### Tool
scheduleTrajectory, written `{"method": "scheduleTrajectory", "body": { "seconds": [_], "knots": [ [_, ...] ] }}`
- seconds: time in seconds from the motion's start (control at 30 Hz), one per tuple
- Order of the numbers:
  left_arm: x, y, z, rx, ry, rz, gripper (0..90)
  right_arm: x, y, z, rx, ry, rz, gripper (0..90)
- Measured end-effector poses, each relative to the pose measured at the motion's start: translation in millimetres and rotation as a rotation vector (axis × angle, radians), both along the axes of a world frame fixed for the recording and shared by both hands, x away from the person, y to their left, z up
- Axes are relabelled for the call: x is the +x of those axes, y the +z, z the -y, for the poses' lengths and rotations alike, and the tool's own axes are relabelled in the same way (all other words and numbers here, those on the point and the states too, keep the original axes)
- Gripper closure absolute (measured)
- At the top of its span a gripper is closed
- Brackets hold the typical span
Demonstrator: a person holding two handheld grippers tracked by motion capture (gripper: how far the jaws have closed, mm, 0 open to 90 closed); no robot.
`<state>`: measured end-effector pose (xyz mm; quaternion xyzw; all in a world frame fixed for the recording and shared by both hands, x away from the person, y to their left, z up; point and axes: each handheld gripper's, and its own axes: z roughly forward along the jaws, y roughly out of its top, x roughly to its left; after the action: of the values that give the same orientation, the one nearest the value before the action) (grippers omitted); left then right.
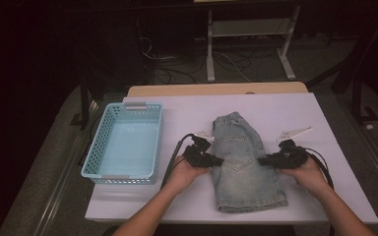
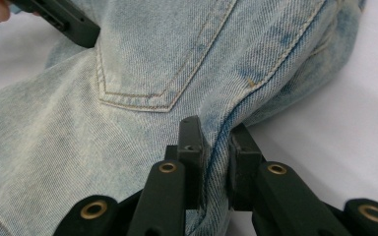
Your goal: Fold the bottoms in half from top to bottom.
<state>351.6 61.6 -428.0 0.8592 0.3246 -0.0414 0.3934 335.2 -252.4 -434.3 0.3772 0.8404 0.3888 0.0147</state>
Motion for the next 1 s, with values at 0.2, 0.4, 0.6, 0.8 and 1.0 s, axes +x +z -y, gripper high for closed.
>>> {"method": "scheduleTrajectory", "body": {
  "seconds": [0.2,0.4,0.6,0.8,1.0],
  "knots": [
    [-2.3,1.9,-17.0,0.002,0.021,-0.001,81.3,-2.5,2.1,-17.2,0.003,0.025,0.002,78.7],
    [-6.1,4.3,-31.8,0.013,0.057,0.008,81.3,-4.8,2.8,-34.3,0.000,0.046,0.006,78.7],
    [-9.7,3.4,-37.7,0.031,0.100,0.008,81.2,-10.1,4.1,-46.4,-0.005,0.049,0.004,78.8],
    [-10.0,-2.9,-34.4,0.082,0.100,0.017,80.9,-13.2,2.2,-49.7,-0.025,0.061,0.016,78.8],
    [-12.7,-4.8,-32.6,0.100,0.090,0.034,74.5,-14.0,-3.5,-48.6,-0.041,0.067,0.016,78.4]
  ]
}}
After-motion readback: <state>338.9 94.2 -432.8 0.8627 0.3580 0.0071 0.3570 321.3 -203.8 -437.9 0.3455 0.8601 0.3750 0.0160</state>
